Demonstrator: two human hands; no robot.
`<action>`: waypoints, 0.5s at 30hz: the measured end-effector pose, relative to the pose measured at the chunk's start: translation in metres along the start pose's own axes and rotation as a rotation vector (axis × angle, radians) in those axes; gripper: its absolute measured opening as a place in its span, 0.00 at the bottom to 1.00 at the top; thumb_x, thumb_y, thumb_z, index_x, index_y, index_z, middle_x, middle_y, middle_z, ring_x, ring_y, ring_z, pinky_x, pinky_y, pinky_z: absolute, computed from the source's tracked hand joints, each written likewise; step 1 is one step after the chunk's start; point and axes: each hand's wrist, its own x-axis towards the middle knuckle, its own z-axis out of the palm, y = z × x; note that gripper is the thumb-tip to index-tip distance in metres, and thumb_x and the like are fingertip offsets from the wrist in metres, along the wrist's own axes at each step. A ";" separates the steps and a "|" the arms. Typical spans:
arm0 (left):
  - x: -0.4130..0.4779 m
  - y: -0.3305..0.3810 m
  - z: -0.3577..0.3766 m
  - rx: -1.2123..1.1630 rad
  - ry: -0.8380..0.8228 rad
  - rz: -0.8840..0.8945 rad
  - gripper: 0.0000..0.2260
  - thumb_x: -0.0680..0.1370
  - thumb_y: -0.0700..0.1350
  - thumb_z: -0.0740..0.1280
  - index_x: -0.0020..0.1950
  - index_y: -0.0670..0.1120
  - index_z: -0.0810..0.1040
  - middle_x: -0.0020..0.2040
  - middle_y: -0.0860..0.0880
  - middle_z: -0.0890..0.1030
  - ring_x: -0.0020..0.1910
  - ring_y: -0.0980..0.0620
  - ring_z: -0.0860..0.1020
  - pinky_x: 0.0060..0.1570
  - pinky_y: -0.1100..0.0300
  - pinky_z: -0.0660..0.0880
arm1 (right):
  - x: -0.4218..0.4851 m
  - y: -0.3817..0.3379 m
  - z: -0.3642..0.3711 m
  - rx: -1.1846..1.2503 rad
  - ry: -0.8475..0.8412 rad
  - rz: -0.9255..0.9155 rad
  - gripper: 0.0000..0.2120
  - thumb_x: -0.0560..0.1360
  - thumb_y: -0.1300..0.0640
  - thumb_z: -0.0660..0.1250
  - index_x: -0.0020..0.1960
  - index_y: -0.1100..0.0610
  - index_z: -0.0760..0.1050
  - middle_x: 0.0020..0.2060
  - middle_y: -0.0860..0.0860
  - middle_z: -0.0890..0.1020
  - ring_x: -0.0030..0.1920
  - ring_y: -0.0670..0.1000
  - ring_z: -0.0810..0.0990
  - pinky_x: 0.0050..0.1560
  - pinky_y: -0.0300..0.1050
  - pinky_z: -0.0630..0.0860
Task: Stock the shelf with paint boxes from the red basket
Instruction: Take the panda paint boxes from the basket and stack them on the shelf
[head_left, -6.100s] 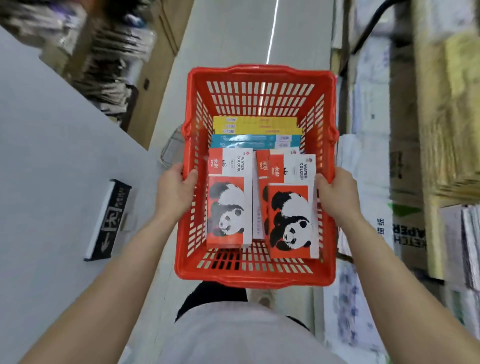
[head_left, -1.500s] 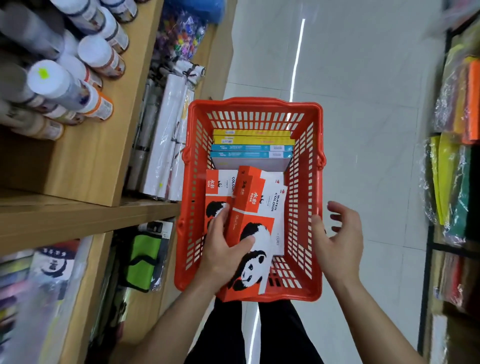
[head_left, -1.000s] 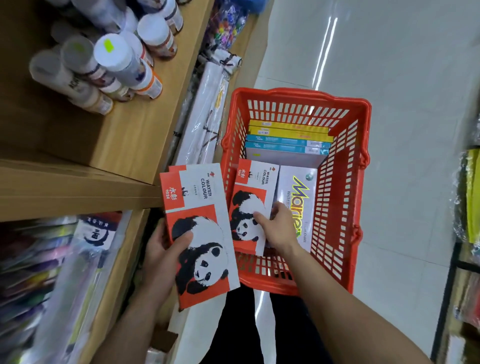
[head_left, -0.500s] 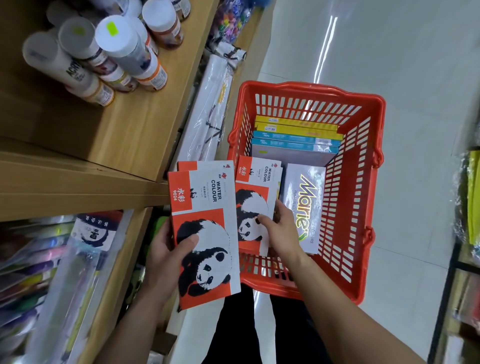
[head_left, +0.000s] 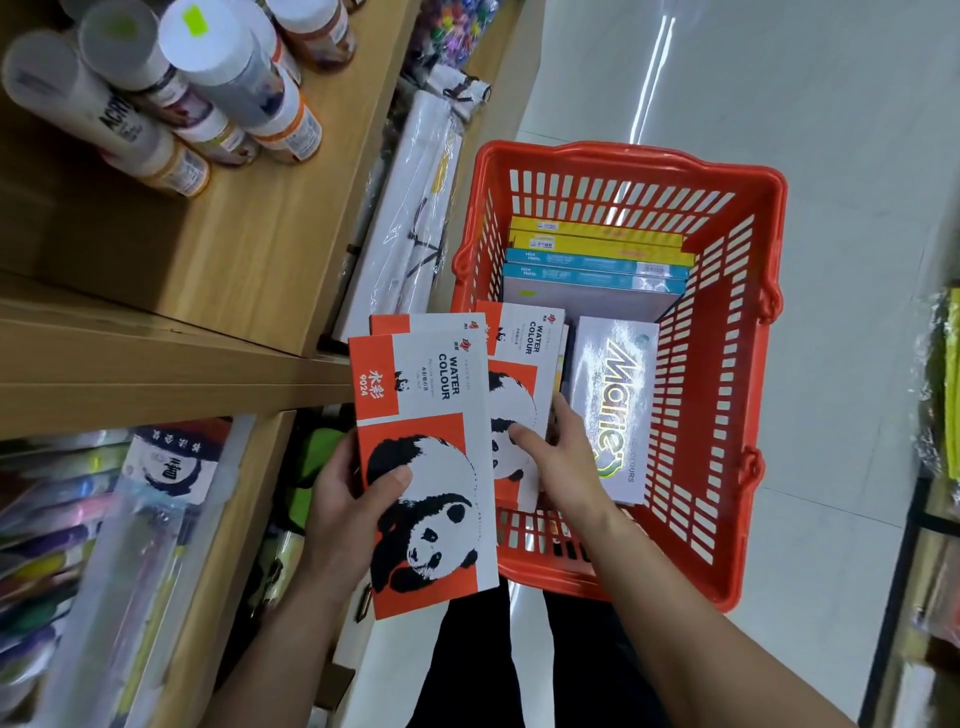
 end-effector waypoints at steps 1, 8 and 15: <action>0.000 0.000 0.001 0.000 0.000 0.004 0.21 0.65 0.55 0.74 0.58 0.59 0.82 0.53 0.52 0.88 0.50 0.51 0.87 0.41 0.63 0.82 | 0.001 -0.001 0.003 -0.013 0.002 0.000 0.20 0.74 0.53 0.70 0.66 0.52 0.77 0.64 0.56 0.81 0.66 0.58 0.80 0.68 0.62 0.77; 0.001 -0.006 -0.001 0.002 0.013 0.005 0.21 0.65 0.54 0.74 0.58 0.58 0.82 0.54 0.49 0.88 0.51 0.49 0.87 0.42 0.61 0.83 | 0.002 0.010 0.003 0.040 0.034 0.019 0.25 0.74 0.56 0.72 0.69 0.46 0.71 0.67 0.54 0.70 0.69 0.55 0.75 0.71 0.57 0.75; 0.003 -0.003 0.000 0.003 -0.006 0.009 0.21 0.67 0.54 0.74 0.60 0.57 0.82 0.55 0.50 0.88 0.52 0.48 0.87 0.43 0.60 0.83 | 0.002 0.005 0.001 -0.018 -0.003 0.040 0.35 0.71 0.47 0.77 0.73 0.45 0.64 0.61 0.45 0.82 0.55 0.42 0.85 0.60 0.51 0.83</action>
